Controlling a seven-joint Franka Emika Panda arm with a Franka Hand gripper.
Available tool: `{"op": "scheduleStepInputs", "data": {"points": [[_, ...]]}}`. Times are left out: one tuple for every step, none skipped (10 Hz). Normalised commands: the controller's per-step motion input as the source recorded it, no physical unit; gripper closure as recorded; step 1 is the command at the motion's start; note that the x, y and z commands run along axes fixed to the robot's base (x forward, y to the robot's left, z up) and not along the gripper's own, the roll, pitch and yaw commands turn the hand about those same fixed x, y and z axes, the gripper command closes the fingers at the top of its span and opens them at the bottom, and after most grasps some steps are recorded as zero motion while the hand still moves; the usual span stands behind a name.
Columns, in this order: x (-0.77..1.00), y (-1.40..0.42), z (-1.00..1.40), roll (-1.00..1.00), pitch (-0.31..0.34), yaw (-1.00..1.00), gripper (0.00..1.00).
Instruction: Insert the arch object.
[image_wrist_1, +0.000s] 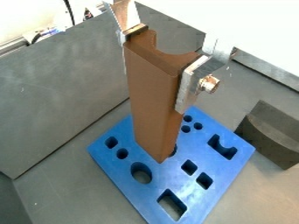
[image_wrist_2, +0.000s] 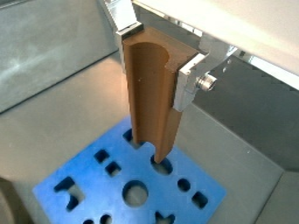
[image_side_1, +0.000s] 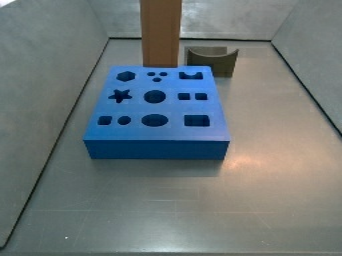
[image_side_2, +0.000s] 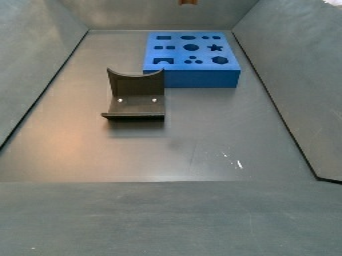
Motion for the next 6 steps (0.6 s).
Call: {"op": "scheduleStepInputs", "data": {"points": [[0.22, 0.56, -0.86, 0.0, 0.0, 0.0, 1.0], [0.25, 0.45, -0.81, 0.08, 0.019, 0.0, 1.0], [0.3, 0.51, -0.65, 0.15, 0.057, 0.08, 1.0], [0.35, 0.54, -0.51, 0.17, 0.081, 0.0, 1.0], [0.38, 0.62, -0.32, 0.19, 0.124, 0.0, 1.0], [0.37, 0.65, -0.15, 0.15, 0.159, 0.0, 1.0]]}}
